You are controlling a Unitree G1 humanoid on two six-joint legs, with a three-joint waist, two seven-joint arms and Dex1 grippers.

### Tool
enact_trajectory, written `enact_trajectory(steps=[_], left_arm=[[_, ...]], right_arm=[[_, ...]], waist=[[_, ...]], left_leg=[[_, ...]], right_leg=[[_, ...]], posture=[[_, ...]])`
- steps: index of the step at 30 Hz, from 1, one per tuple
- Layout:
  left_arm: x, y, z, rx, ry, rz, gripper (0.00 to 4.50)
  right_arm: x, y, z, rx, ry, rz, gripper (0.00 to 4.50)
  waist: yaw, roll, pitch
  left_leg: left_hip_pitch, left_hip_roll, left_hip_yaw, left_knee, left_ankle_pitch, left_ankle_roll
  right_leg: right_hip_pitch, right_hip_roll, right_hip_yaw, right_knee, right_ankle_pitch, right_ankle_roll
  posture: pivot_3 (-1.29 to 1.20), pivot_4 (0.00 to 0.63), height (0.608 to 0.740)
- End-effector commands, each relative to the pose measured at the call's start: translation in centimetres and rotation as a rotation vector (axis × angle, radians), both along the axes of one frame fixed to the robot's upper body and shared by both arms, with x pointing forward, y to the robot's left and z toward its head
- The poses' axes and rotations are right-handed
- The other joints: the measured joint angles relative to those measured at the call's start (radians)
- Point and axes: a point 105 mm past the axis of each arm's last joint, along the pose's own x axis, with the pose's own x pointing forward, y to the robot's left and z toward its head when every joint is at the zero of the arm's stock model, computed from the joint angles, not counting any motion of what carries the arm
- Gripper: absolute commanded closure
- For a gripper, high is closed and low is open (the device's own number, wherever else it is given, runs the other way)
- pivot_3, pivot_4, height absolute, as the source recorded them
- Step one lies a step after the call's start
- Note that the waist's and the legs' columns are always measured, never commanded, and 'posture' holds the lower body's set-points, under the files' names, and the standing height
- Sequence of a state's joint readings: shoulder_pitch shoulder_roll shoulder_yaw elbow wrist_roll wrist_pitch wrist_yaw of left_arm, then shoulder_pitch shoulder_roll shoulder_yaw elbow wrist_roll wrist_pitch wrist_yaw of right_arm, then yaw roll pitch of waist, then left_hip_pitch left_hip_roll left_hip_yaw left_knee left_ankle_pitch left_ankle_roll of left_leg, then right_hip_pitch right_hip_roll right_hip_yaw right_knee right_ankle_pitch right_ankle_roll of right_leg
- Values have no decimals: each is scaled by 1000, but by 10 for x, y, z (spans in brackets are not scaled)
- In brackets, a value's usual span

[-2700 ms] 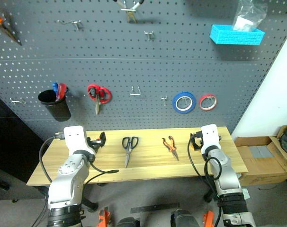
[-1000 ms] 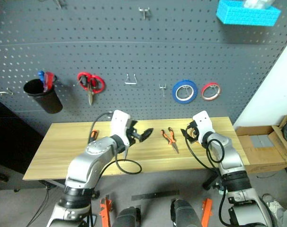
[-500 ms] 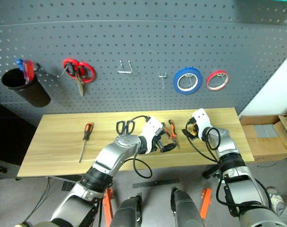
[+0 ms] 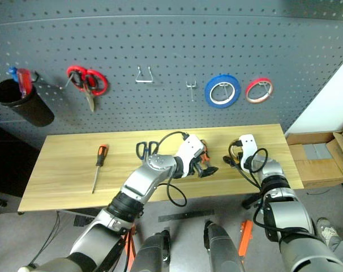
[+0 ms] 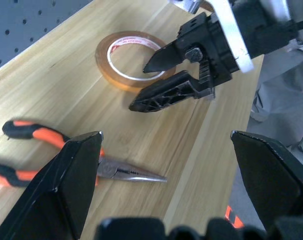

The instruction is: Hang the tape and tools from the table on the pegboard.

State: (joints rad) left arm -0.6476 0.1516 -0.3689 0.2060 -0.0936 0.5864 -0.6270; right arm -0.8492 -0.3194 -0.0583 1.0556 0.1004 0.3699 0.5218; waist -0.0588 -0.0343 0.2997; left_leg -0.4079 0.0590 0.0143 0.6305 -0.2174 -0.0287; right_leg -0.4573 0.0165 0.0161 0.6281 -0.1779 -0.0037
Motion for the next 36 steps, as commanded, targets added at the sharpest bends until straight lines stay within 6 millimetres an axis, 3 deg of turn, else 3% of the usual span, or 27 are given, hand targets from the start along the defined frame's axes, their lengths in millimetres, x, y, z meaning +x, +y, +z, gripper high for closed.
enact_trajectory(steps=[1, 3, 6, 14, 17, 22, 25, 29, 32, 36], left_arm=[[1, -1, 13, -39, -29, -3, 88], [1, -1, 14, -40, -29, 0, 88], [2, 1, 15, -41, -29, 10, 0], [7, 3, 18, -52, -29, 31, 0], [7, 4, 18, -55, -29, 34, 0], [6, 4, 23, -60, -43, 27, 0], [2, 14, 35, -83, -84, 32, 0], [-12, 36, 56, -159, -140, 77, 0], [-19, 50, 64, -216, -131, 118, 0], [-32, 78, 94, -355, -160, 217, 0]], right_arm=[[-3, -5, -7, -15, 13, 3, 0], [-5, -6, -10, -40, 14, 15, 0], [-3, -9, -9, -94, -26, 26, 590], [1, -13, -7, -151, -69, 19, 3343], [1, -15, -8, -175, -75, 11, 4144], [5, -19, 3, -245, -161, 36, 4244], [4, -17, 28, -246, -292, 46, 4244], [-34, 2, 66, -266, -491, 110, 4244], [-63, 18, 77, -272, -565, 147, 4244], [-114, 47, 92, -302, -763, 217, 4244]], waist=[[0, 0, 0], [0, 0, 0], [1, 0, 1], [1, 0, 6], [2, -1, 6], [2, -1, 6], [2, 0, 6], [3, 3, 2], [2, 4, 0], [1, 2, -21]], left_leg=[[0, 0, 0, 0, 0, 0], [0, 0, 0, 0, 0, 0], [1, 0, 0, 0, 0, 0], [1, 0, 0, -1, 0, 0], [1, 0, 0, -1, 0, 0], [1, -1, 1, 0, 0, 0], [0, -1, 1, 0, 0, 0], [-7, 0, 0, -1, 0, -1], [-10, 1, 1, 0, 2, -12], [-12, 1, 1, 0, 3, -19]], right_leg=[[0, 0, 0, 0, 0, 0], [0, 0, 0, 0, 0, 0], [0, 0, 0, 0, 0, 0], [0, 0, 0, 0, 0, 0], [0, 0, 0, 0, 0, 1], [0, 0, 0, 0, 0, 1], [0, 0, 1, 0, 0, 1], [-7, 0, 0, 1, -1, 3], [-14, 0, 1, 5, -1, 4], [-18, 0, -1, 7, -1, 4]], posture=[[-59, 340, 740], [-55, 339, 740], [-50, 343, 740], [-45, 343, 740], [-51, 335, 740], [-52, 318, 740], [-77, 287, 740], [-91, 250, 740], [-98, 219, 740], [-99, 163, 740]])
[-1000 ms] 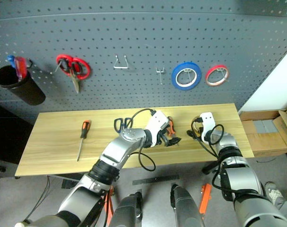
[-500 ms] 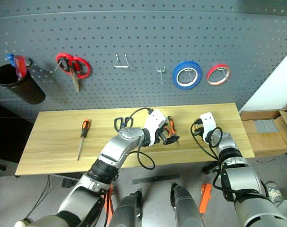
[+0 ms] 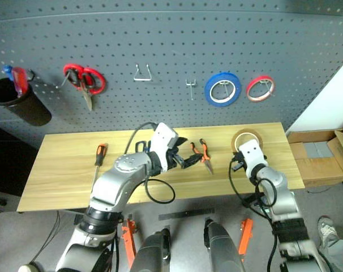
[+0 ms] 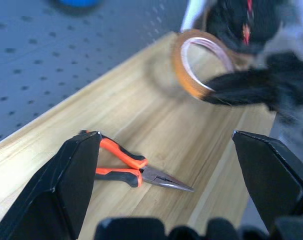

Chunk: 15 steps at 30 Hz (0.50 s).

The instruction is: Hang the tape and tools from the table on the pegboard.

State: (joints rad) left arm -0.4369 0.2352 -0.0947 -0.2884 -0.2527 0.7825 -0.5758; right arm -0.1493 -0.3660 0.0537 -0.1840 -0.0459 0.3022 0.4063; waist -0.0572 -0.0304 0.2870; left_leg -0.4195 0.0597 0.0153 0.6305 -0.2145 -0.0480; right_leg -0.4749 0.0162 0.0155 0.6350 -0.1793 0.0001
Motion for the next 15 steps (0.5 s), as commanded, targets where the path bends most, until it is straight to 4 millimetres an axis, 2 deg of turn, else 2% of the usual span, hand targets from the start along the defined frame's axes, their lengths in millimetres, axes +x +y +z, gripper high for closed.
enact_trajectory(steps=[1, 7, 11, 15], left_arm=[[-10, 18, 43, -133, -91, 60, 0], [-14, 45, 63, -236, -80, 156, 0], [-15, 64, 72, -268, -85, 223, 0], [-12, 70, 69, -236, -79, 254, 0]], right_arm=[[-26, 28, 32, -15, -207, 88, 4244], [-13, 50, 48, -45, -412, 164, 4244], [18, 76, 58, -27, -522, 210, 4244], [45, 100, 71, 5, -561, 263, 4244]], waist=[[-2, -5, -14], [-41, -12, -73], [-73, -20, -111], [-92, -19, -133]], left_leg=[[1, 0, 0, 0, 0, 0], [3, 0, 0, 14, 0, 0], [7, -1, -9, 15, 0, 0], [7, -1, -13, 14, 1, 1]], right_leg=[[0, 0, 0, 0, 0, 0], [10, 1, -2, -8, 8, 3], [25, 1, -8, -29, 14, 0], [35, 1, -13, -50, 33, 3]], posture=[[-98, 142, 740], [-78, 62, 740], [-38, 32, 740], [-13, 17, 740]])
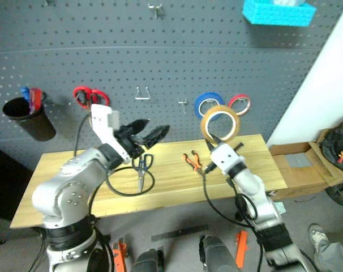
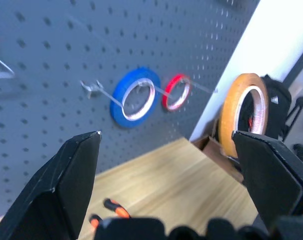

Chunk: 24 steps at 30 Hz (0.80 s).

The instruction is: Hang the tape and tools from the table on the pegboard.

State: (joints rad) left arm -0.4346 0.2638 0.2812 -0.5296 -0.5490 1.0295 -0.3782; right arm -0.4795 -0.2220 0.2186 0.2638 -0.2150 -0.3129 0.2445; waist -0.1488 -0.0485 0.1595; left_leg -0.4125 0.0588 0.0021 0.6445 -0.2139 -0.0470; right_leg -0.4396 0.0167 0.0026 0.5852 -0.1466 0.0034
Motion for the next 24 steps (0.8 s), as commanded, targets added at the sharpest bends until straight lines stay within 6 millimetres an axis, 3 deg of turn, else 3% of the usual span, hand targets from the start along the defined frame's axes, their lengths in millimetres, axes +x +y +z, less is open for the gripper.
enact_trajectory(steps=[1, 6, 11, 18, 24], left_arm=[[-1, 0, 9, 18, -34, 9, 0], [3, -1, 15, 26, -44, 19, 0], [7, 0, 14, 44, -46, 39, 0], [13, -9, 9, 70, -44, 23, 0], [18, -12, 11, 76, -55, 17, 0]], right_arm=[[14, 16, 19, 34, -75, 52, 4244], [27, 34, 20, 31, -79, 123, 4244], [28, 46, 8, -20, -54, 195, 4244], [33, 54, -41, -73, 273, 294, 4244], [51, 39, -27, -67, 273, 207, 4244]], waist=[[0, -1, -10], [20, -2, -30], [44, -2, -34], [63, -2, -36], [67, -1, -36]], left_leg=[[0, 0, 0, 1, 1, 2], [3, -1, 1, -1, 2, 3], [5, 0, 4, -5, 2, 3], [13, 0, 10, -4, 2, 3], [15, 0, 9, 0, 4, 6]], right_leg=[[0, 0, 0, 0, 2, 0], [-1, 1, 3, 11, 0, 2], [-2, 2, 7, 11, -1, 1], [1, 2, 13, 19, -1, 1], [0, 3, 13, 26, -2, -3]], posture=[[-11, 16, 740], [17, 10, 740], [27, 12, 740], [43, 12, 740], [37, 16, 740]])
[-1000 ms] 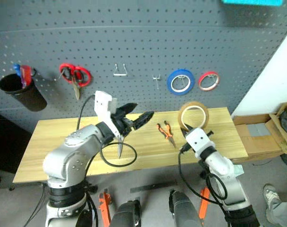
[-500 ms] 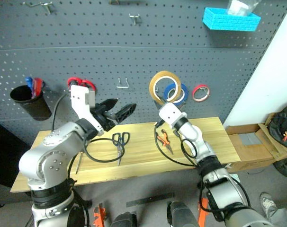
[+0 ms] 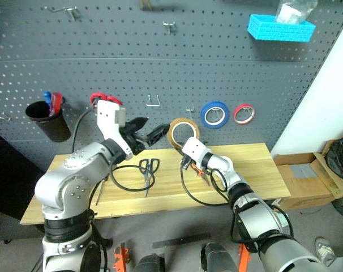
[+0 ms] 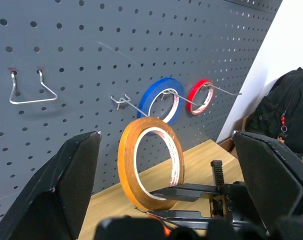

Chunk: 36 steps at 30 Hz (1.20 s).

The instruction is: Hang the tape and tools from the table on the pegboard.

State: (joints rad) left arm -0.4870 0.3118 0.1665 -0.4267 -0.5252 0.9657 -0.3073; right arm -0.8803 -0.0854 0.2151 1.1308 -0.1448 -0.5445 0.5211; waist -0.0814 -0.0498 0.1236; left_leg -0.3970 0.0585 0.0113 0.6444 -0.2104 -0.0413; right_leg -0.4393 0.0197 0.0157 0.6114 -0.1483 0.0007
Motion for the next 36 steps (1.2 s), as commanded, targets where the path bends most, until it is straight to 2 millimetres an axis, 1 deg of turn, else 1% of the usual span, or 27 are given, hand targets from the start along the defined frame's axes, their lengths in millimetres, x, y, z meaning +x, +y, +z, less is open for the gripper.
enact_trajectory(steps=[1, 4, 7, 13, 17, 21, 25, 29, 30, 32, 36], left_arm=[[1, -3, 16, 1, -72, -10, 0], [1, -2, 16, 3, -73, -11, 0], [0, -2, 13, 9, -66, -13, 0], [-2, -7, 11, 8, -53, -29, 0], [-3, -9, 11, 9, -46, -41, 0], [-5, -11, 10, 11, -33, -49, 0], [-7, -8, 5, 2, -10, -24, 0], [-9, -9, 1, 2, 10, -29, 0], [-9, -9, 1, 3, 12, -29, 0], [-9, -9, 0, 4, 19, -25, 0], [-9, -10, -2, 3, 30, -21, 0]], right_arm=[[17, -12, 35, 42, -94, -70, 4244], [20, -16, 45, 43, -158, -95, 4244], [16, -14, 50, 53, -216, -86, 4244], [11, -10, 40, 55, -196, -69, 4244], [11, -5, 37, 34, -170, -55, 4244], [14, -6, 39, 30, -162, -62, 4244], [21, -14, 39, -3, -150, -94, 4244], [28, -21, 45, -8, -151, -128, 4244], [29, -22, 47, -11, -151, -131, 4244], [31, -23, 47, -17, -147, -140, 4244], [34, -26, 45, -39, -125, -160, 4244]], waist=[[-1, 0, -1], [-1, 1, -2], [-1, 2, -3], [-1, 2, -3], [0, 3, -2], [4, 7, 3], [15, 13, 26], [33, 16, 58], [37, 16, 63], [43, 16, 79], [52, 16, 92]], left_leg=[[0, 0, 0, 0, 1, 1], [1, 0, -1, 0, 1, 2], [2, 0, -2, -1, 2, 3], [2, 1, -1, -2, 2, 3], [2, 1, -1, -2, 2, 3], [3, 1, -2, -2, 2, 3], [4, 1, -2, -2, 2, 3], [3, 1, -3, -2, 2, 3], [1, 1, -3, -2, 2, 4], [1, 2, -3, -2, 2, 4], [-3, 2, -3, -5, 1, 4]], right_leg=[[0, 0, 0, 0, 0, -1], [1, 2, 1, 0, 0, -2], [1, 3, 2, 1, -1, -3], [0, 3, 3, 1, -1, -3], [0, 4, 2, 1, -2, -5], [0, 4, 2, 1, -2, -5], [1, 4, 3, 1, -2, -6], [0, 6, 3, 2, -3, -7], [-2, 6, 3, 2, -3, -7], [-2, 7, 3, 2, -4, -9], [-6, 7, 3, 1, -6, -11]], posture=[[37, 19, 740], [34, 28, 740], [31, 43, 740], [32, 68, 740], [40, 89, 740], [62, 137, 740], [74, 188, 740], [79, 221, 740], [79, 232, 740], [79, 240, 740], [76, 250, 740]])
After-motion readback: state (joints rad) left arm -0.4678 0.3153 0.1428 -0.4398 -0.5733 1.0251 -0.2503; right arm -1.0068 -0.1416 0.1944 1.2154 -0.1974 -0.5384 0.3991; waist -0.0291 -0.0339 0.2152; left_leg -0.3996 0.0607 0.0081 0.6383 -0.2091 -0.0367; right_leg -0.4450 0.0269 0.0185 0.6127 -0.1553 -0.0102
